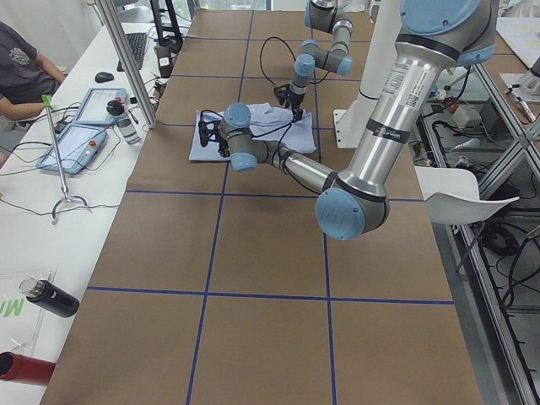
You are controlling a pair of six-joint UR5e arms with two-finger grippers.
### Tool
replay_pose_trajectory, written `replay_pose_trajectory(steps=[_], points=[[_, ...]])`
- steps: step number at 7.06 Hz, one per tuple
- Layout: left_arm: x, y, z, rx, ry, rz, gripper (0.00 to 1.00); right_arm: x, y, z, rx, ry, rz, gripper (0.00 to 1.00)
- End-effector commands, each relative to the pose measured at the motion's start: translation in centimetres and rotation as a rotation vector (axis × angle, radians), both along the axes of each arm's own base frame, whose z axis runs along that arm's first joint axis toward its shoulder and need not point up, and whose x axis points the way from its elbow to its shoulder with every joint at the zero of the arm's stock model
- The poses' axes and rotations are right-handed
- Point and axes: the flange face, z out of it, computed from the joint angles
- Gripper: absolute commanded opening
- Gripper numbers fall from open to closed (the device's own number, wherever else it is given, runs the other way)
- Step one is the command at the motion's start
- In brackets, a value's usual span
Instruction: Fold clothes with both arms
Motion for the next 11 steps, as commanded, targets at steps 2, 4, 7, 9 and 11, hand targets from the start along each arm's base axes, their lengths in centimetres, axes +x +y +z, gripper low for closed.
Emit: replay_pose_trajectory(steps=[2,4,7,9,11], points=[[0.0,0.0,0.0,0.0,0.0,-0.002,0.46,-0.3,1.2,-0.5,0.006,0.004,-0.024,1.0],[0.0,0.0,0.0,0.0,0.0,-0.002,0.46,-0.2,1.9,0.8,0.002,0.02,-0.035,1.0],[0.0,0.1,-0.1,0.0,0.001,0.0,0.46,3.9,3.3,3.6,0.019,0.041,-0.078,1.0],[-0.2,0.2,-0.5,0.0,0.009,-0.004,0.47,6.4,3.1,5.0,0.024,0.093,-0.093,1.0],[-0.2,0.2,-0.5,0.0,0.009,-0.004,0.47,10.3,4.1,8.9,0.016,0.127,-0.09,1.0]])
